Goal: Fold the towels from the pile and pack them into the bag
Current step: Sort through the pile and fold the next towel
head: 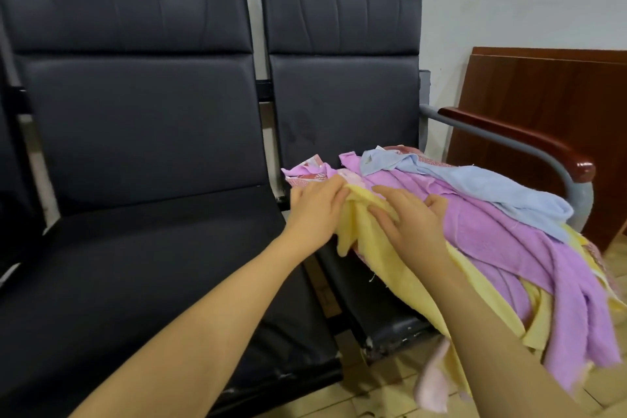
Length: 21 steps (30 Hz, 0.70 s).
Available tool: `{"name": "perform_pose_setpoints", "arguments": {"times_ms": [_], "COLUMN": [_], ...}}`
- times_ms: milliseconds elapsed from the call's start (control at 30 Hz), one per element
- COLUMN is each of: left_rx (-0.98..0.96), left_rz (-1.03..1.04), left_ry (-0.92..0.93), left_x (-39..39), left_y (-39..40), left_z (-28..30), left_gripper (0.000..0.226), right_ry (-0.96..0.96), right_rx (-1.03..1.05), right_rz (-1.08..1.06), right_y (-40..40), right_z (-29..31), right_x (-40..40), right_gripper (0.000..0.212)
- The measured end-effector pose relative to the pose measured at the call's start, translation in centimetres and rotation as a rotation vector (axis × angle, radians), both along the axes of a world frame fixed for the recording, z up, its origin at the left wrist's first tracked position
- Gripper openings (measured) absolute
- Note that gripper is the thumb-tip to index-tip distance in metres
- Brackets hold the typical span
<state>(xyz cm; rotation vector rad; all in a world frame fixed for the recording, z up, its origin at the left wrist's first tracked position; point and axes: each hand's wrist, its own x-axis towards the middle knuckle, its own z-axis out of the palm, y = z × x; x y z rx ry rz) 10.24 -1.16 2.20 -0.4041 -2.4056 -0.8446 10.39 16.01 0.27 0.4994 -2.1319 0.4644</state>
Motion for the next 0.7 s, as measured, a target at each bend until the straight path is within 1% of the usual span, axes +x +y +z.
{"name": "perform_pose_setpoints", "arguments": {"times_ms": [67, 167, 200, 300, 333, 400, 500, 567, 633, 667, 700], "left_rx": [-0.009, 0.002, -0.053, -0.339, -0.424, -0.541, -0.71, -0.706, -0.664, -0.668, -0.677], "left_rz": [0.101, 0.217, 0.26, 0.418, 0.462, 0.528, 0.658, 0.777, 0.828, 0.842, 0.828], "left_ry": [0.031, -0.022, -0.027, 0.04, 0.063, 0.102, 0.182, 0.198, 0.197, 0.153, 0.083], "left_x": [0.7, 2.0, 2.5, 4.0, 4.4, 4.8, 4.9, 4.9, 4.9, 5.0, 5.2], "left_y": [-2.5, -7.4, -9.2, -14.4, -16.0, -19.2, -22.8, -24.6, -25.9, -26.5, -27.0], "left_z": [0.1, 0.6, 0.9, 1.5, 1.7, 1.9, 1.9, 2.1, 2.6, 2.6, 2.4], "left_gripper": [0.021, 0.021, 0.025, 0.032, 0.032, 0.03, 0.018, 0.02, 0.023, 0.018, 0.01], "right_ry": [-0.123, -0.221, -0.244, -0.302, -0.312, -0.308, -0.296, -0.273, -0.349, -0.411, -0.459], "right_rx": [-0.007, -0.051, -0.076, -0.207, -0.221, -0.214, -0.229, -0.324, -0.417, -0.38, -0.258], "right_rz": [0.083, 0.19, 0.225, 0.369, 0.408, 0.48, 0.57, 0.572, 0.58, 0.546, 0.478], "right_y": [-1.4, -4.5, -5.8, -10.1, -11.7, -15.2, -19.9, -22.5, -24.6, -25.3, -25.8], "right_z": [-0.6, -0.2, 0.2, 0.9, 1.1, 1.6, 2.3, 2.4, 2.2, 1.9, 1.4], "right_x": [0.6, 1.4, 1.7, 2.4, 2.5, 2.4, 2.2, 2.1, 1.8, 1.5, 1.3], "right_gripper": [0.041, 0.047, 0.044, 0.021, 0.018, 0.021, 0.029, 0.026, 0.022, 0.023, 0.027]}}
